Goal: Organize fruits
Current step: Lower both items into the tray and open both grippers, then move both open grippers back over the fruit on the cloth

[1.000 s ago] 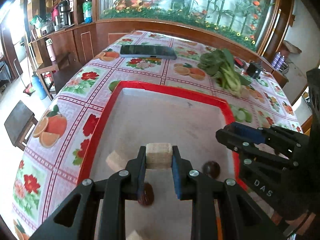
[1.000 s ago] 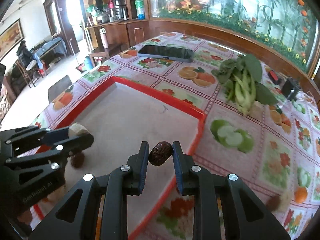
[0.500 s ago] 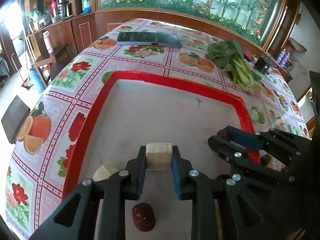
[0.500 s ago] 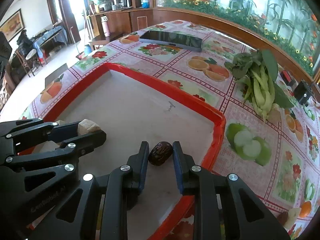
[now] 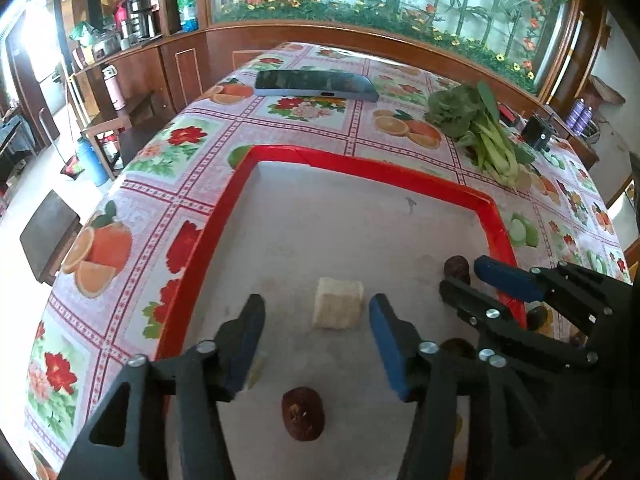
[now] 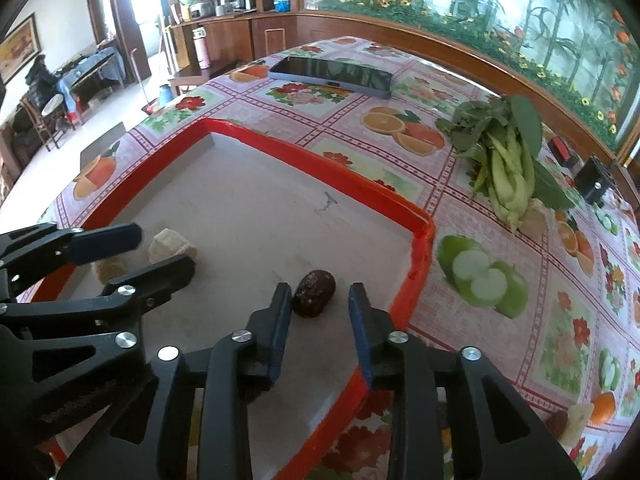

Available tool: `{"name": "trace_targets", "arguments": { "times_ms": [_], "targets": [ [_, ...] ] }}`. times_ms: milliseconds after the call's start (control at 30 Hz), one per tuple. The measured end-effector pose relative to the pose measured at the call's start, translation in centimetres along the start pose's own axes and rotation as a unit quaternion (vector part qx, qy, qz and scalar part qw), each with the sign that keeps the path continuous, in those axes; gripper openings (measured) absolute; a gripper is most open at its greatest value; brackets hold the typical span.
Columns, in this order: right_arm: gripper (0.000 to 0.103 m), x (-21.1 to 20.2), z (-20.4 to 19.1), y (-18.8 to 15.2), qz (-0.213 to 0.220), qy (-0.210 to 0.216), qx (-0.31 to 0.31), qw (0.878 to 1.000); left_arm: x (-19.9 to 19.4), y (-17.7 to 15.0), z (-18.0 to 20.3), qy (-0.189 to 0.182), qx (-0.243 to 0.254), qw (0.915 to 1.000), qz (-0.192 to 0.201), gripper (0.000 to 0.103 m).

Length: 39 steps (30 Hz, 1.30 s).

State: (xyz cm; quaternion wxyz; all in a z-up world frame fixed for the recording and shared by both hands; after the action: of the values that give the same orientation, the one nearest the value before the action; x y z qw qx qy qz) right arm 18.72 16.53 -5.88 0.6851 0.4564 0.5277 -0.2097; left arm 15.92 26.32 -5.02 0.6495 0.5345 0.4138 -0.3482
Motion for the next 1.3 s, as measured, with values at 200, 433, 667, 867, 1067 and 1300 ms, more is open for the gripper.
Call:
{"name": "trace_targets", "arguments": {
  "times_ms": [200, 433, 667, 867, 1067, 1300],
  "targets": [
    [0.03, -1.1, -0.2, -0.6, 0.003, -0.005, 0.003, 1.0, -1.1, -0.5, -0.3, 0.003, -0.004, 0.9999, 0.009, 0.068],
    [0.032, -2.7, -0.3, -1.6, 0.011, -0.005, 0.005, 1.0, -2.3, -1.4, 0.1, 0.007, -0.006, 0.9998, 0.018, 0.071],
    [0.034, -4.3, -0.4, -3.2, 0.013, -0.009, 0.003, 1.0, -3.4, -2.5, 0.5, 0.011, -0.01, 0.9996, 0.022, 0.075],
    [0.035, -5.6, 0.3, -4.8, 0.017, -0.013, 0.003, 1.0, -4.3, -3.3, 1.6, 0.013, -0.008, 0.9995, 0.028, 0.076],
    [0.041, -7.0, 1.2, -6.5, 0.021, -0.011, 0.008, 1.0, -5.1, -4.1, 3.3, 0.01, -0.004, 0.9994, 0.033, 0.079],
    [0.047, -8.1, 2.9, -8.7, 0.024, -0.007, 0.021, 0.999, -5.6, -5.4, 6.3, 0.001, 0.008, 0.9995, 0.03, 0.081]
  ]
}}
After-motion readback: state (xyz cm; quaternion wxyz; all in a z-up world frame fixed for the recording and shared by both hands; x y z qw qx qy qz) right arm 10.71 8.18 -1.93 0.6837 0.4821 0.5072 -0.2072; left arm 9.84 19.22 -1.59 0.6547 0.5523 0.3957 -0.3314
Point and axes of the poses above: each gripper's, at about its wrist camera, not at the fingertips, and x roughly the way its jaws point, z to its right, y to its top, the point moved 9 cm from there along x, roughly the way its jaws point, and after that the axes turned 8 degrees about -z, right-handed, at the moved point
